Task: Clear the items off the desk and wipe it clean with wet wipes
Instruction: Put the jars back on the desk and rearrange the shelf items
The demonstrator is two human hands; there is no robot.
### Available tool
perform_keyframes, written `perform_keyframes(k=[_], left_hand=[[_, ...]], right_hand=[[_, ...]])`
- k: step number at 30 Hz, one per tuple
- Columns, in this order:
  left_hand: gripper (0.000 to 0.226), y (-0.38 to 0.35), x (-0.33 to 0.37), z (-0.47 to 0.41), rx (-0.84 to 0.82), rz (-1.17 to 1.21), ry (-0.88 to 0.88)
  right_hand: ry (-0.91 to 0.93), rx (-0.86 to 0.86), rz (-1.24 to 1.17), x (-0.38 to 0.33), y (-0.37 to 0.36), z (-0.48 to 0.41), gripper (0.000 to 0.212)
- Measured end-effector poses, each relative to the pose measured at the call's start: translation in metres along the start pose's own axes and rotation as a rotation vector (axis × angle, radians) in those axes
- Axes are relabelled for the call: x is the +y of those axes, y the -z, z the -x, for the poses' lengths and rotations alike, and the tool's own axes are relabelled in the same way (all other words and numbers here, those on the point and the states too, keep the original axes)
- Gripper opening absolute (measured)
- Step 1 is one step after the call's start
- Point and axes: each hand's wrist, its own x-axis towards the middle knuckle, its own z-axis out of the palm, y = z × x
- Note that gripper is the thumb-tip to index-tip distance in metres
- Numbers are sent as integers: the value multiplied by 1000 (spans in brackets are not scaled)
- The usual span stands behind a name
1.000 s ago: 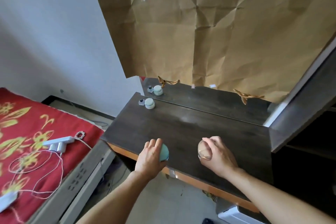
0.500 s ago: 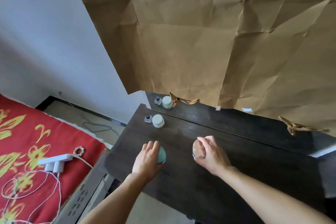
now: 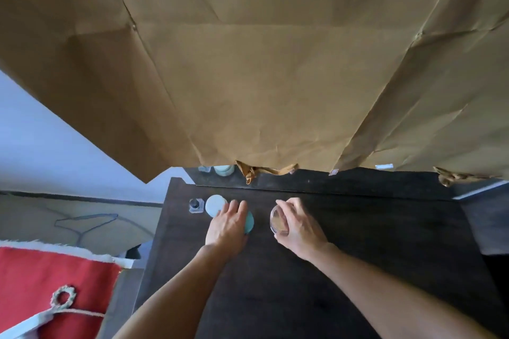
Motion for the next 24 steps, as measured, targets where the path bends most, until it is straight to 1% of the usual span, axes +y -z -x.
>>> perform_keyframes(k=[3,6,12,14,17,19,21,24], left_hand=[[47,-4,-11,-18,-21,-4,-99],[49,-9,-20,-30,-54,-34,-184],[60,-8,-24,-35,-66,-61,-275],[60,-1,-20,-34,-12,-62,-305],[45,12,-5,-30,82,-30,-346],[38,20,10,-25,87,-25,-369],[38,24,30,-16,75,-26,-398],[31,27,72,6,63,-65,-447]], right_hand=[[-53,18,-5,-8,-10,-7,74],[-101,31,12,-16,-16,-11,75],[-181,38,73,-23,-12,0,81],[-176,93,94,-20,-8,11,75],[-200,185,115,-9,4,38,59],[-236,223,135,2,13,60,47],[-260,272,152,14,23,88,35],[-317,336,159,35,39,136,26]])
